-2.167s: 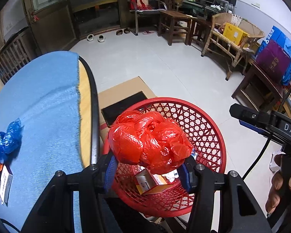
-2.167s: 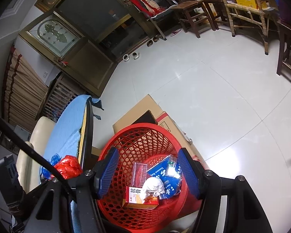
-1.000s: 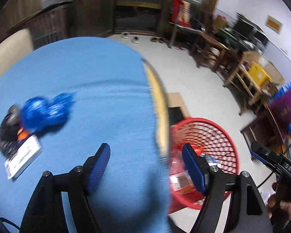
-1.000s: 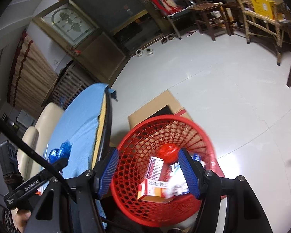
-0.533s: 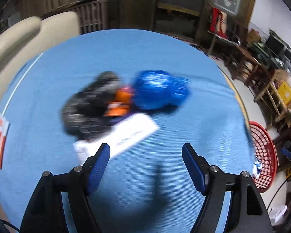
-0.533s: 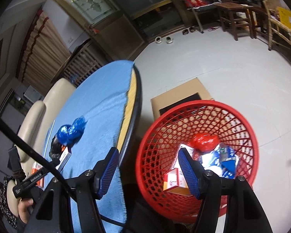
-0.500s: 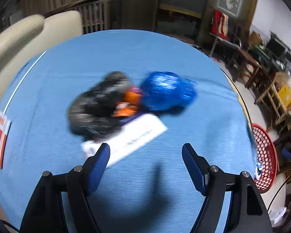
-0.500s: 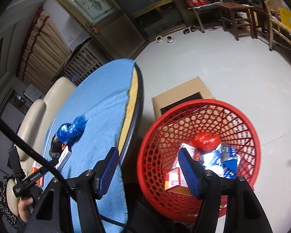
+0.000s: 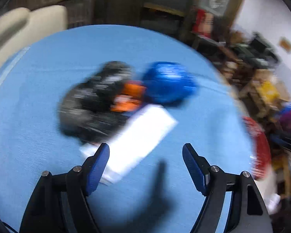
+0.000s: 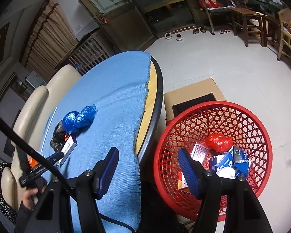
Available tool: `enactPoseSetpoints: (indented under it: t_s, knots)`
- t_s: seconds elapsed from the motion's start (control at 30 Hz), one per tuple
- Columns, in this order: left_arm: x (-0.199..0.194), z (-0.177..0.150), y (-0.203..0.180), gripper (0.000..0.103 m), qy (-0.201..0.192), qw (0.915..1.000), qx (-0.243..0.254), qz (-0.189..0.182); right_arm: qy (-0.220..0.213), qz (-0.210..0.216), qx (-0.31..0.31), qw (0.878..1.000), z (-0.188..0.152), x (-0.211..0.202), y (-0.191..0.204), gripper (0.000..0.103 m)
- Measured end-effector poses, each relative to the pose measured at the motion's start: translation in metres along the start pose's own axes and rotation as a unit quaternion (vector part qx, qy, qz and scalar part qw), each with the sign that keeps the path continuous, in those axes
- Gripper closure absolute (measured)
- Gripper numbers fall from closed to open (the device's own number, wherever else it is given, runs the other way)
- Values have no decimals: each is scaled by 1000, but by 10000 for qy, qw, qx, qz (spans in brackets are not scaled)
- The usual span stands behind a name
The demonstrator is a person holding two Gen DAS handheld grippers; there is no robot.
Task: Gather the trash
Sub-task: 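Move both tools back over the remaining trash on the table, then grasp the white-and-purple medicine box with the left tool while the right tool grasps the blue bag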
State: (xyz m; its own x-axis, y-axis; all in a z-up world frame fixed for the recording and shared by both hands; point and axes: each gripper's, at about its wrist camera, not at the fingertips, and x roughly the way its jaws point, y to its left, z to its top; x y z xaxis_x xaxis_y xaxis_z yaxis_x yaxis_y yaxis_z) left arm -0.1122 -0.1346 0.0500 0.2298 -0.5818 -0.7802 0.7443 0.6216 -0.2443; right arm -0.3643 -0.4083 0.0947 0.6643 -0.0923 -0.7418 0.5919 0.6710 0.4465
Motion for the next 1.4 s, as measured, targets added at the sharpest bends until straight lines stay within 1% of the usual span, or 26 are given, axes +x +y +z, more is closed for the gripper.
enactPoseSetpoints:
  t_s: [0.03,0.1,0.17,0.23,0.3,0.37,0.43,0.53,0.63,0.67,0.7,0.73,0.77,0.87,0.93,1.03,1.13,1.17,1.2,1.23,1.27,1.33,1.4]
  knots:
    - [-5,-3,-9,25,-33,9999,121,-95,21,-5,9,10000,0,2,0,36]
    - [-14,-10,-25,25,-174,9991,386,47,70,4,2,10000,0,5,2,36]
    - [-20,-10,-30,25,-279,9985,454,74,100,36,-50,9999,-1,8,6,36]
    - [-22,-4,-24,25,-379,9979,473,241,139,68,-113,9998,-1,10,10,36]
    - [-18,5,-7,25,-313,9977,393,459,155,102,-155,9997,-2,11,13,36]
    - [-4,11,14,25,-75,9980,281,566,135,124,-155,9997,-2,10,13,36]
    - [4,14,26,25,94,9976,224,648,116,122,-115,9998,-3,9,11,36]
    - [11,16,43,25,211,9980,147,576,112,90,-29,9999,-4,7,5,36]
    - [18,16,43,25,302,9987,103,396,125,68,13,9999,-4,8,1,36]
    - [14,13,41,25,279,9986,137,419,129,69,12,9999,-4,8,1,36]
    - [14,11,35,25,344,9988,183,298,130,69,8,9999,-4,8,1,36]
    - [12,8,27,25,380,9990,243,69,124,76,9,9999,-4,8,1,36]
    - [9,2,18,25,368,9988,323,-81,120,77,5,9999,-4,8,0,36]
    - [-2,-8,-1,25,271,9982,519,-87,153,67,24,9999,-4,11,-1,36]
    - [-7,-9,-8,25,188,9987,464,-133,176,59,25,9998,-5,14,-1,36]
    - [0,0,-13,25,88,9990,372,209,231,74,26,9997,-6,18,1,36]
    - [22,8,-9,25,382,9975,214,549,234,133,-40,9996,-7,19,6,36]
    - [29,9,-9,26,447,9965,184,681,221,149,-79,9996,-8,18,8,36]
    - [31,10,-12,29,358,9961,233,768,213,148,-98,9996,-8,17,10,36]
    - [35,11,-17,37,382,9962,256,740,201,144,-107,9996,-8,16,10,36]
    - [34,12,-21,56,353,9959,304,773,187,133,-92,9997,-8,14,8,36]
    - [28,9,-28,56,385,9949,376,850,178,93,-49,9998,-7,13,5,36]
    - [22,6,-34,56,360,9948,291,903,207,63,-4,9998,-5,16,4,36]
